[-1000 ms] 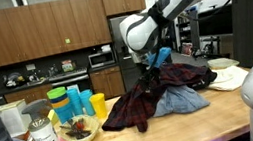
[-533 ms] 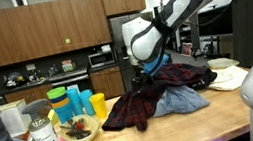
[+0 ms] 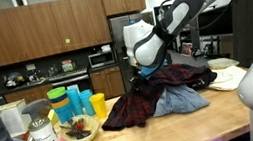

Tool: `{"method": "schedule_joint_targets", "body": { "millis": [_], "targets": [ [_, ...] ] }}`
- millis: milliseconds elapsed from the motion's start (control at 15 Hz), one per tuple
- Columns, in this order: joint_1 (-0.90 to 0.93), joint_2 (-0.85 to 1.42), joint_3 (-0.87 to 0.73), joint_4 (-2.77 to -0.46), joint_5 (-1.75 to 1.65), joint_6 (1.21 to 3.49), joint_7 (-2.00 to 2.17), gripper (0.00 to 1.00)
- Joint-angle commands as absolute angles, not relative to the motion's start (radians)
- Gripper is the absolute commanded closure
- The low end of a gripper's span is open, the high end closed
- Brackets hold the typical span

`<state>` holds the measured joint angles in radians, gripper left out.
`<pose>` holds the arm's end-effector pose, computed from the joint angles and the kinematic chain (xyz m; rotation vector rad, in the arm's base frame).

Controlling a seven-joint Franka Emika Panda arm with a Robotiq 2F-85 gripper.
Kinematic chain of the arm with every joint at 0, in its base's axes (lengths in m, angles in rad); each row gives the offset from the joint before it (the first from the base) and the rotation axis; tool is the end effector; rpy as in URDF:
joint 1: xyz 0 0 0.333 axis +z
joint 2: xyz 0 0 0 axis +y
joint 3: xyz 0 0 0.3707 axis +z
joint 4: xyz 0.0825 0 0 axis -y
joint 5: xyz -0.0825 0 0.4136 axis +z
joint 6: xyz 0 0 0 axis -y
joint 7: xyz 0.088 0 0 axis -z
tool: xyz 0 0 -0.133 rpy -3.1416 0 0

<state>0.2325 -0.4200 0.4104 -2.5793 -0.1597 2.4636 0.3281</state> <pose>0.3537 0.2640 0.4291 2.8999 0.6126 0.5410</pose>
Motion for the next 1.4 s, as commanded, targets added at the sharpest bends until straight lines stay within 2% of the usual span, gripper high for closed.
{"method": "schedule_joint_targets", "body": {
  "millis": [0,333,867,1333],
  "targets": [
    [0.204,-0.424,0.425,-2.582,-0.197,2.491,0.376,0.65],
    [0.199,-0.451,0.42,-2.565,-0.19,2.478,0.388,0.99],
    [0.166,-0.503,0.454,-2.37,-0.249,2.439,0.386,0.97],
    [0.12,-0.396,0.551,-2.144,-0.381,2.351,0.401,0.97]
  ]
}}
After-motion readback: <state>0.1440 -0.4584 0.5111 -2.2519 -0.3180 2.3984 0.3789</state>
